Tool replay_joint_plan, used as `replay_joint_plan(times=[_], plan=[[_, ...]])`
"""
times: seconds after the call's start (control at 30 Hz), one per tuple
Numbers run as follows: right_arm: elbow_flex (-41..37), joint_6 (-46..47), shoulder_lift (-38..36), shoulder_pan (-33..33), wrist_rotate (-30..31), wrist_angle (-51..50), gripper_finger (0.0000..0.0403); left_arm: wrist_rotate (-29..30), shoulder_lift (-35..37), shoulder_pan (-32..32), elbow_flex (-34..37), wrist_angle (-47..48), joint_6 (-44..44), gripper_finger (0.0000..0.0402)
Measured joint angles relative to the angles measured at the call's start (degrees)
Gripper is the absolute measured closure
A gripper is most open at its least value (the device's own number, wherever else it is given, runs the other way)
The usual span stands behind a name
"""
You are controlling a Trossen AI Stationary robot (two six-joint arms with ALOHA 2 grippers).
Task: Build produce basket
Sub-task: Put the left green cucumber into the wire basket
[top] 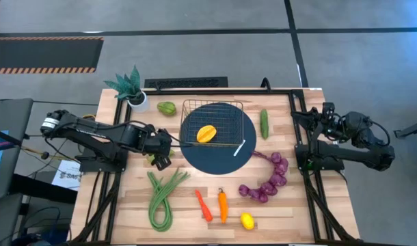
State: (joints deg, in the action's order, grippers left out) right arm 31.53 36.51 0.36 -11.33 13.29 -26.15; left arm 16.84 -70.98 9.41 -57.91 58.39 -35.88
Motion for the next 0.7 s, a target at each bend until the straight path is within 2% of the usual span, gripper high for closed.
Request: replay_joint_plan(times=[0.33,0.47,0.7], plan=[[0.0,-0.11,0.0,0.0,0.07,-0.07,0.03,-0.35,0.0,0.0,-0.04,-0.09,0.81,0.0287],[0.0,-0.09,0.0,0.0,0.07,-0.05,0.03,-3.83,-0.48,-0.33,-0.07,-0.09,-2.78,0.0287],[0.0,-0.09,-0.02,0.0,-0.08,-0.04,0.03,-9.23,-5.22,-0.52,-0.07,-0.68,0.45,0.0287]])
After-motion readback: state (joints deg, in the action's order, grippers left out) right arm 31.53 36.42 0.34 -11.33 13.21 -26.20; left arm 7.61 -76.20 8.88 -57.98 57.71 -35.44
